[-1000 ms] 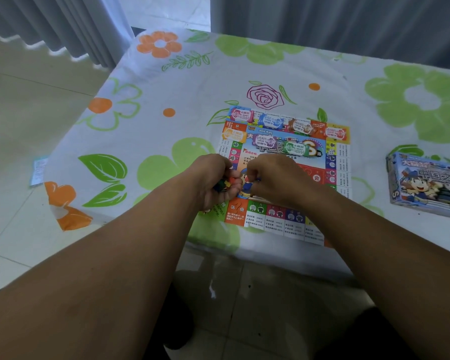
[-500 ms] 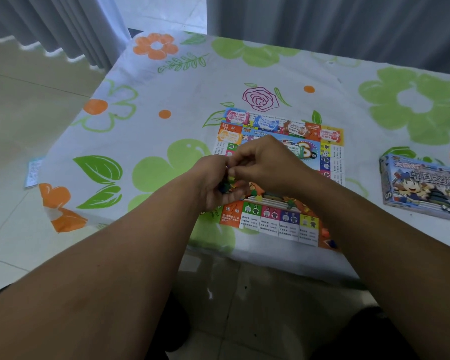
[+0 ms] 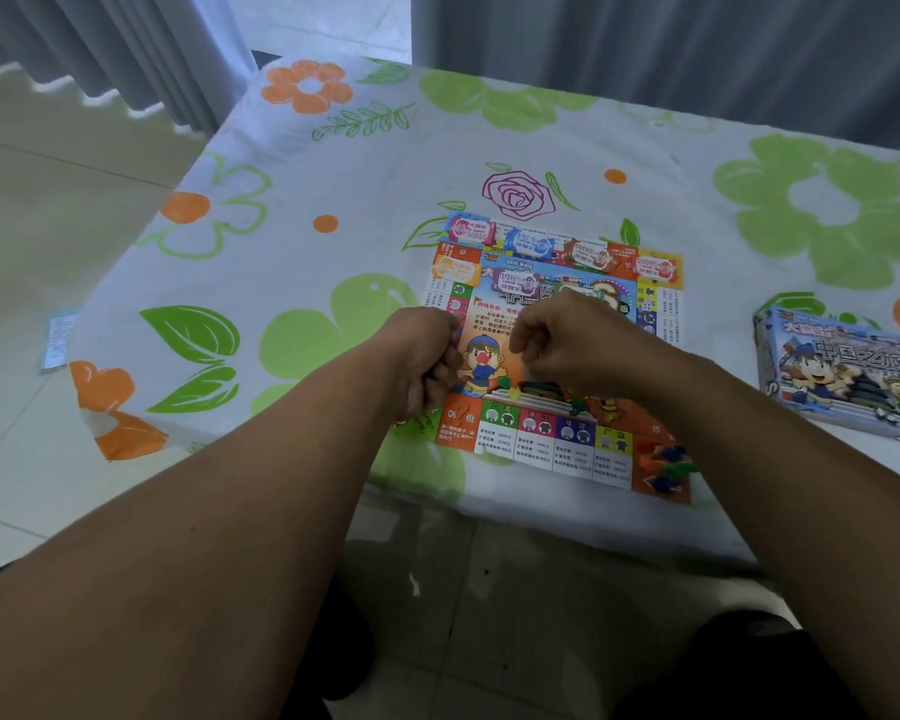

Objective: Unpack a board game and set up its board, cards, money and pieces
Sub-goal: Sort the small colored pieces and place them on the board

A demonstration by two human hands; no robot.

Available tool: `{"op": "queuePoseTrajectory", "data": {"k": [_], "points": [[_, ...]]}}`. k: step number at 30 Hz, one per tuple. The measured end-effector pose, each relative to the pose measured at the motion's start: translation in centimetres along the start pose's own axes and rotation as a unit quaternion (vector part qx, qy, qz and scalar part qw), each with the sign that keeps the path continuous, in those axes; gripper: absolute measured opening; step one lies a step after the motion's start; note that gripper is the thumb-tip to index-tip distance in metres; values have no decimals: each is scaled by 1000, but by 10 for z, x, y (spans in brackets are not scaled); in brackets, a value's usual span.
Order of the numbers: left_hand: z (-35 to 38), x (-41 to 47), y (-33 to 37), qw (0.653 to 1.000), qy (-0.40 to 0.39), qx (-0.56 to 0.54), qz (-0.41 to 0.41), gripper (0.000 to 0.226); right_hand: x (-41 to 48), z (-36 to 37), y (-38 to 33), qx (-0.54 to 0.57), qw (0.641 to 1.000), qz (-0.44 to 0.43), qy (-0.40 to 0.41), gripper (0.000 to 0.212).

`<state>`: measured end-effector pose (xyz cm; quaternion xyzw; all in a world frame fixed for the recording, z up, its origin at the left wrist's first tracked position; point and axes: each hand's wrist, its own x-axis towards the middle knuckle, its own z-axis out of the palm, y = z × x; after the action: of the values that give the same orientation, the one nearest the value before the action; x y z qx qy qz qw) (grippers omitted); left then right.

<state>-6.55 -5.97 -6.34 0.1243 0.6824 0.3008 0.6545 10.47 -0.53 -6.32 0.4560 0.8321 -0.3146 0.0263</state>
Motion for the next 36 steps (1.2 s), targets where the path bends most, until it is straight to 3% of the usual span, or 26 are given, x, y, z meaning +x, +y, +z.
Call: {"op": "queuePoseTrajectory", "data": {"k": [12, 21, 31, 36], "points": [[-3, 4, -10, 994, 13, 104, -20, 34, 12, 27, -5, -53, 997, -54, 13, 23], [-5, 7, -12, 993, 8, 112, -27, 33, 18, 32, -9, -20, 999, -32, 34, 14], [-5, 7, -13, 994, -1, 109, -22, 34, 19, 41, -15, -12, 996, -17, 84, 33], [-6, 8, -13, 994, -1, 107, -23, 32, 19, 46, -17, -28, 996, -38, 73, 20]]}}
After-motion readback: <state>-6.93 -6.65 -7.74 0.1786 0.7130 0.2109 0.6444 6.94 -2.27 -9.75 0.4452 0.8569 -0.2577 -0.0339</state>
